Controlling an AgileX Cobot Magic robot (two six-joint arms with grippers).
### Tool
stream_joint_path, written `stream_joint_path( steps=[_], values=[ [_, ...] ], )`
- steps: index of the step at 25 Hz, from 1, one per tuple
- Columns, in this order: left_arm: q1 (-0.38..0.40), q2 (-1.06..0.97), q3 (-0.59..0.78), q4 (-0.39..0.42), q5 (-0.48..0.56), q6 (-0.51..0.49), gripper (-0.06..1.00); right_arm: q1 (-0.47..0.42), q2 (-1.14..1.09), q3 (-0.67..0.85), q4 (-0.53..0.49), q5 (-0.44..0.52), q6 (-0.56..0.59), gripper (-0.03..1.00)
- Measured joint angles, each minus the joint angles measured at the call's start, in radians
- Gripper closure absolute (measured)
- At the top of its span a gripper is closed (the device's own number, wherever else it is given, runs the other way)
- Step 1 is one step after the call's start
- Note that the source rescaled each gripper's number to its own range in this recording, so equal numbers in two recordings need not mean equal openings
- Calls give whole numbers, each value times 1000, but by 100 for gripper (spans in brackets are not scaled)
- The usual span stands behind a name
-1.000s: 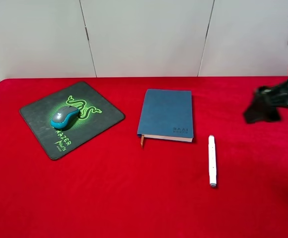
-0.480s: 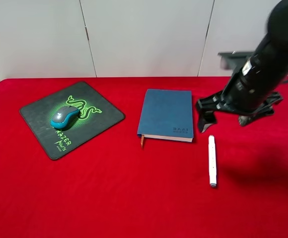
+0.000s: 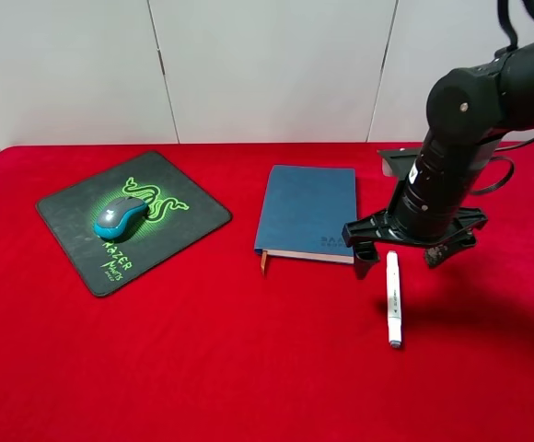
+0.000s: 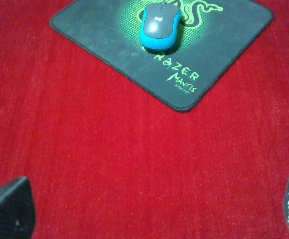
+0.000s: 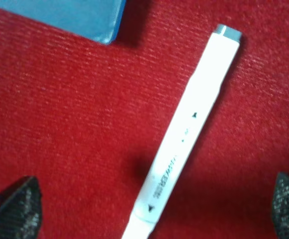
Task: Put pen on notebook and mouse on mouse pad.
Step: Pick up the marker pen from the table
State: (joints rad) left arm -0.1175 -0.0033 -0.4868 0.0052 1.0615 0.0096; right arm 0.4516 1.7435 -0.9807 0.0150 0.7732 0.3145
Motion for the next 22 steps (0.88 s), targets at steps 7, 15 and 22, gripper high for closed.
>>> stream_joint_path(
  steps=[7,15,22],
  values=[
    [0,0,0,0,0,0,-5,0,68,0,0,-33,6,-3],
    [0,0,0,0,0,0,-5,0,136,-1,0,-78,6,-3],
    [0,0,0,0,0,0,-5,0,172,-1,2,-92,5,-3]
  ],
)
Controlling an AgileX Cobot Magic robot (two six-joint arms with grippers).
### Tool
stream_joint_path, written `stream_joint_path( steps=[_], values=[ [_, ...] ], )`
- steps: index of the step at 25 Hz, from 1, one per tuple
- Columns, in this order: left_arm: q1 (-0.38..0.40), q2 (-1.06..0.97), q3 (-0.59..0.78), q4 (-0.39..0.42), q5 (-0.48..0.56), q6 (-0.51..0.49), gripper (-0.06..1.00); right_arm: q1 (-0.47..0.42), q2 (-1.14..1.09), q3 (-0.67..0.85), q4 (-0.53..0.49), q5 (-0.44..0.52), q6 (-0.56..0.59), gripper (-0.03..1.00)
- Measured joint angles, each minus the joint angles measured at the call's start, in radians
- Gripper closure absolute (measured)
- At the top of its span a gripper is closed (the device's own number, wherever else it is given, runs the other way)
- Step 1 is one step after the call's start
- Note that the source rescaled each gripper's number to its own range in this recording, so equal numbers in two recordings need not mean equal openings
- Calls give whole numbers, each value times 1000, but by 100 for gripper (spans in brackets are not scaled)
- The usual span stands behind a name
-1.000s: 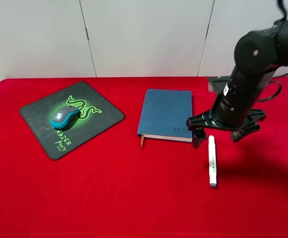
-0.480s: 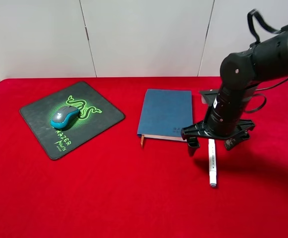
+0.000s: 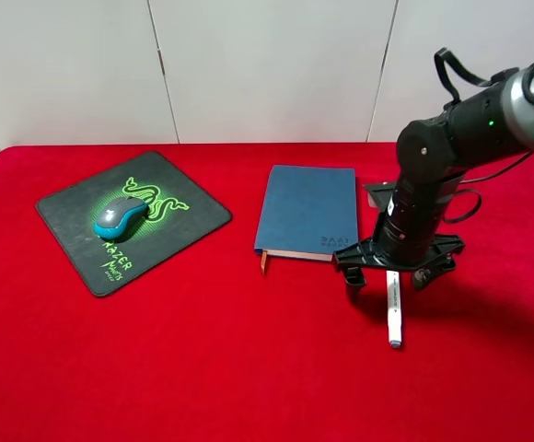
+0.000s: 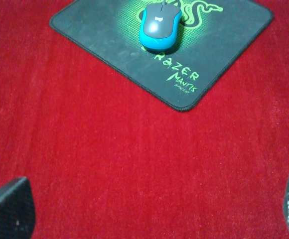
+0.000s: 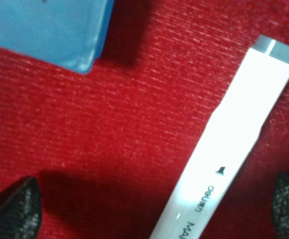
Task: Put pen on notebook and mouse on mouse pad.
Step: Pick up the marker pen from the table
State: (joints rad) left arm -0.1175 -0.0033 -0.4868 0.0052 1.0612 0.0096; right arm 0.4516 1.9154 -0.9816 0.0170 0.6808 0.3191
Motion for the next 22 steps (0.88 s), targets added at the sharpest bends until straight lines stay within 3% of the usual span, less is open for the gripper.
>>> stream_joint_path(
  steps=[7,10,16,22],
  values=[
    [0,0,0,1,0,0,-5,0,13,0,14,1,-17,-3],
    [0,0,0,3,0,0,-5,0,13,0,14,2,-17,5],
    [0,0,0,3,0,0,-5,0,13,0,17,6,-17,36],
    [0,0,0,3,0,0,-5,0,13,0,21,6,-17,77]
  ],
)
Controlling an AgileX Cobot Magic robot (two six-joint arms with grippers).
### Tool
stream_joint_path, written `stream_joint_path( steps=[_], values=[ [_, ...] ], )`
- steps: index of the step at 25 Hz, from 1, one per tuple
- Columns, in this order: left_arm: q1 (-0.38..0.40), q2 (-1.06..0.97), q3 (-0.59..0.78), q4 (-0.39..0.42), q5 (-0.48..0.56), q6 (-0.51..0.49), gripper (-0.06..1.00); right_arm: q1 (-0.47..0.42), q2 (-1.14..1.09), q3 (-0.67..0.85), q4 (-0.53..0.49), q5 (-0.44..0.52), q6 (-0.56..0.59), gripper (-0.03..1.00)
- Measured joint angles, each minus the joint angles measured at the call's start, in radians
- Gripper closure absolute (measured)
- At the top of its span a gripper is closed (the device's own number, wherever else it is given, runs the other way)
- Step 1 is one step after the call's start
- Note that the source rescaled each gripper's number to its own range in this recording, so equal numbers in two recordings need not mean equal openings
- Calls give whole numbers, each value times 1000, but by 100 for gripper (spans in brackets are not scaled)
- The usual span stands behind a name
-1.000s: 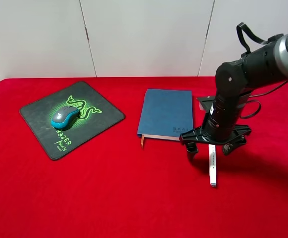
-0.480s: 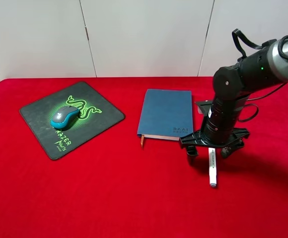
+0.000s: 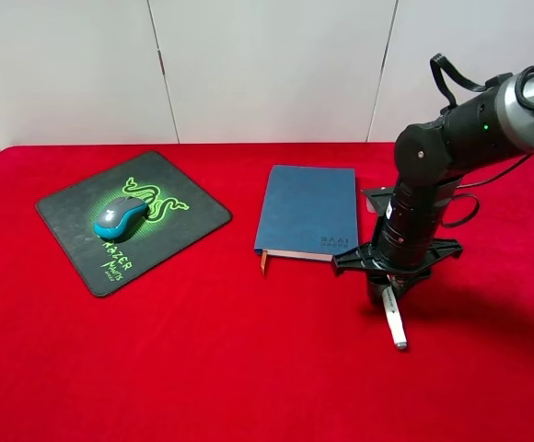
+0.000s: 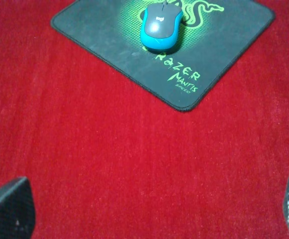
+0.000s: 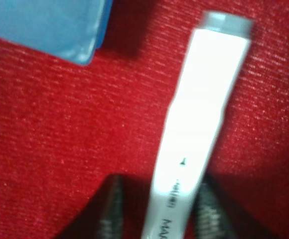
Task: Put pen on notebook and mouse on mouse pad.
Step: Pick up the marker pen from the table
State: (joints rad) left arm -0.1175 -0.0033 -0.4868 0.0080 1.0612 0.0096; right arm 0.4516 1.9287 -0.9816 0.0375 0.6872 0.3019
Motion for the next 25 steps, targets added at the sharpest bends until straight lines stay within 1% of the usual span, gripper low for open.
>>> stream_joint_path(
  steps=[1,2,3,12,17,25],
  values=[
    [0,0,0,0,0,0,-5,0,0,0,0,0,0,86],
    [0,0,0,0,0,0,-5,0,0,0,0,0,0,93],
    [0,0,0,0,0,0,-5,0,0,0,1,0,0,97],
    [0,0,0,0,0,0,-5,0,0,0,3,4,0,97],
    [0,0,0,0,0,0,-5,0,-4,-4,4,15,23,97],
    [0,0,0,0,0,0,-5,0,-99,-5,4,72,36,97]
  ],
)
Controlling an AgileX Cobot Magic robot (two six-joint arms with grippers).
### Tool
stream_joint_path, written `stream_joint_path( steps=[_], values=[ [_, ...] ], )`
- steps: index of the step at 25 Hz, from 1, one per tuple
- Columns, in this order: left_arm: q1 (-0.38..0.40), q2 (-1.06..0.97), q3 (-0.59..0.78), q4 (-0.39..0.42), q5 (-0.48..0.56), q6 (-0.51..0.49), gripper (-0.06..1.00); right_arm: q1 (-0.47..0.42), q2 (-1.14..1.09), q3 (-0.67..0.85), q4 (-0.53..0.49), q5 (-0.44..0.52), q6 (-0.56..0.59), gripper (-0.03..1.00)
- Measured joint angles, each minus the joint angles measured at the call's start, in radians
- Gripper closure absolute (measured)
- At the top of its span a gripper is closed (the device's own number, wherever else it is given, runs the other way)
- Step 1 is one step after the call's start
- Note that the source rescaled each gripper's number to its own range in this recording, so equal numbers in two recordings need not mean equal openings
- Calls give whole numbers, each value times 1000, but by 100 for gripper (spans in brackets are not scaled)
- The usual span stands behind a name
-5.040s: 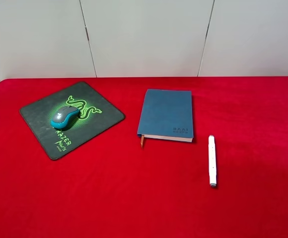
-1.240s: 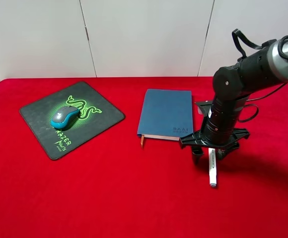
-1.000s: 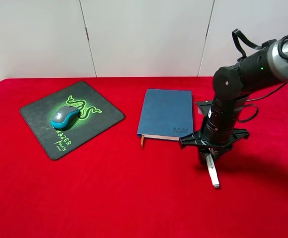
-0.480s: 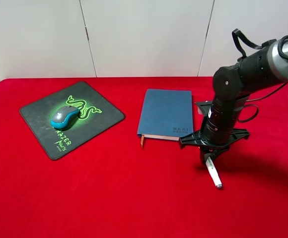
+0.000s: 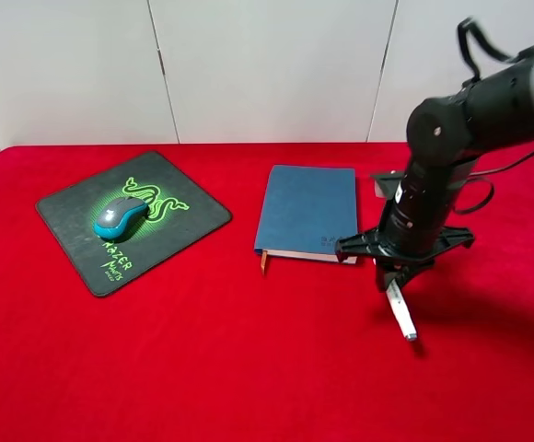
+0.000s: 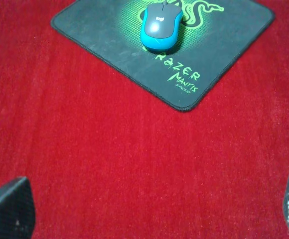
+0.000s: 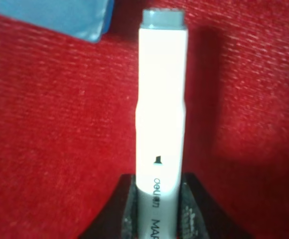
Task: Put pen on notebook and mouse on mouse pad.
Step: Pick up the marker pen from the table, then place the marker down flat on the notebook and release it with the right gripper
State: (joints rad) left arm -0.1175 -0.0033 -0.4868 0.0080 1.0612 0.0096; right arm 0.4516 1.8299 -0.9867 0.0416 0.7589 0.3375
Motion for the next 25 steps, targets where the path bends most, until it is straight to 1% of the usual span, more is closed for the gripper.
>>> stream_joint_path(
  steps=[5,9,12,16,19,25],
  values=[
    [0,0,0,0,0,1,-5,0,-61,0,17,46,13,97],
    [0,0,0,0,0,1,-5,0,-85,-17,68,117,8,97],
    [0,0,0,0,0,1,-5,0,-86,-67,116,170,-22,97],
    [0,0,0,0,0,1,-5,0,-86,-144,142,178,-37,97],
    [0,0,0,0,0,1,-5,0,-70,-202,158,207,-42,97],
    [0,0,0,0,0,1,-5,0,19,-355,173,237,-51,97]
  ],
)
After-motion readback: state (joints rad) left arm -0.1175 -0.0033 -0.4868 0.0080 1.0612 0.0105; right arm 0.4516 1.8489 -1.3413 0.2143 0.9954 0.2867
